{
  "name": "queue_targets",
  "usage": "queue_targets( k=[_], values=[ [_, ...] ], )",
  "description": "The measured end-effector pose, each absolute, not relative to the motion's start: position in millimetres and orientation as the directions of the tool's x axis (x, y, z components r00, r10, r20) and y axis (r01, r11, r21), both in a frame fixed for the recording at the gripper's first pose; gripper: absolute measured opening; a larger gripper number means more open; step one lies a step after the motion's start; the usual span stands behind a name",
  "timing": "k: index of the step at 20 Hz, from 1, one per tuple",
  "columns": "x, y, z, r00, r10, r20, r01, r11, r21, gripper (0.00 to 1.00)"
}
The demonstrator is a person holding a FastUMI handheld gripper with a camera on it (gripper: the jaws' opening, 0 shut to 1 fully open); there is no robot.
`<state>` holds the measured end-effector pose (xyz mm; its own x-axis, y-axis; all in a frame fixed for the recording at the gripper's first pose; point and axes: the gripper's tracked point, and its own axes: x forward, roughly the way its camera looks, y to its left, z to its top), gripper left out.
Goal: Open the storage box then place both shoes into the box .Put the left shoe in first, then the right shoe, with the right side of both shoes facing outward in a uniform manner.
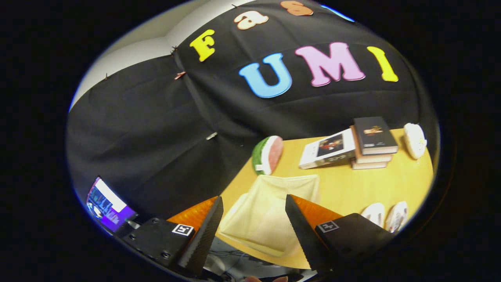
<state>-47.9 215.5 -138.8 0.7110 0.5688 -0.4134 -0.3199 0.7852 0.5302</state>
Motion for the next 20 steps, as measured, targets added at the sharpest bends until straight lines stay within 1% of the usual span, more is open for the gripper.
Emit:
queue_targets(
  k=[2,3,8,11,12,13,14,16,19,20],
  values=[
    [-50.2,167.3,-161.9,0.745,0.474,-0.469,-0.248,0.85,0.464,0.98],
    [-53.8,147.0,-178.3,0.746,0.434,-0.505,-0.219,0.876,0.43,0.98],
    [-86.8,74.4,-252.7,0.695,0.291,-0.658,-0.106,0.946,0.307,0.96],
    [-109.0,41.9,-301.3,0.645,0.196,-0.739,-0.077,0.978,0.193,0.87],
    [-114.0,35.3,-315.2,0.627,0.176,-0.759,-0.076,0.983,0.165,0.87],
    [-120.0,29.4,-329.1,0.607,0.16,-0.778,-0.077,0.987,0.142,0.84],
    [-125.3,24.9,-340.0,0.587,0.15,-0.796,-0.081,0.989,0.127,0.84],
    [-128.5,20.9,-369.7,0.553,0.133,-0.822,-0.09,0.991,0.099,0.8],
    [-119.8,22.6,-406.5,0.526,0.12,-0.842,-0.096,0.992,0.082,0.68],
    [-114.6,25.2,-414.9,0.523,0.125,-0.843,-0.093,0.992,0.09,0.66]
  ],
)
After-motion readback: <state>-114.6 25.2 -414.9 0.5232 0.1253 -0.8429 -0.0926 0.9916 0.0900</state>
